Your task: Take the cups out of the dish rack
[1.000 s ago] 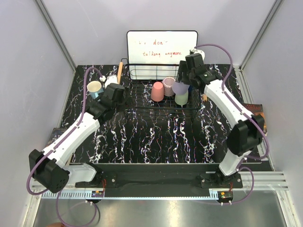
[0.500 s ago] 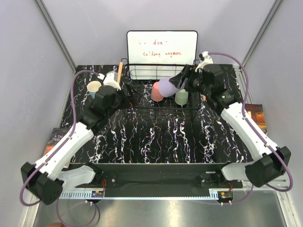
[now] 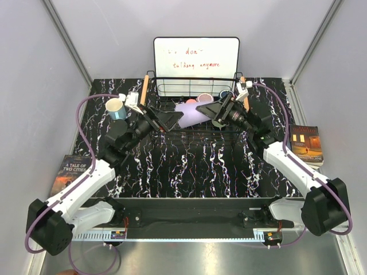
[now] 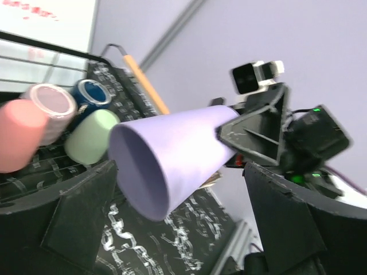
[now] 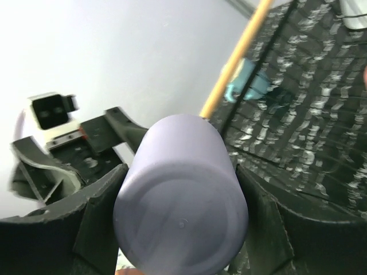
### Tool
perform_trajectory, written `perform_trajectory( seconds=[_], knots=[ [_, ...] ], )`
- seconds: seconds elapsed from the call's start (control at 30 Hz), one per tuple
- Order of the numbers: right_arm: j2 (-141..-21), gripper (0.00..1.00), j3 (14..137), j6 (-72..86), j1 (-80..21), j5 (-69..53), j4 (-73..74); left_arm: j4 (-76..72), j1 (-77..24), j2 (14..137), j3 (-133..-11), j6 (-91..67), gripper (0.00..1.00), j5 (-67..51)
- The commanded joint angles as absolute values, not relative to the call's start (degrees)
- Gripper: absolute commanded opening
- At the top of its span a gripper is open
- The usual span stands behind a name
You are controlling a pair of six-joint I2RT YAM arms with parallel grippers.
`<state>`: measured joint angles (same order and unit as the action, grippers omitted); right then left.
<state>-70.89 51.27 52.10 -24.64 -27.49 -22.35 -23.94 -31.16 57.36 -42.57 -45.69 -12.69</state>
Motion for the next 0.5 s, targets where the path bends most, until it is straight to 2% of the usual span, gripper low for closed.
perform_trajectory(
  seconds=[0.0,0.2,0.47],
  knots=[
    [-71.1,0.00,50.3,60.5,-24.9,-32.3,-40.1,-39.6,-31.4,59.0,-41.8,-49.9,0.96,-19.4],
    [-73.7,0.00,50.2,65.0,-24.9,-34.8,-47.0,-46.7,-31.4,62.3,-40.8,-53.8,0.93,-22.9],
    [-76.3,0.00,49.0,69.8,-25.0,-37.2,-54.4,-57.1,-31.6,68.0,-40.3,-59.7,0.75,-27.2]
  ],
)
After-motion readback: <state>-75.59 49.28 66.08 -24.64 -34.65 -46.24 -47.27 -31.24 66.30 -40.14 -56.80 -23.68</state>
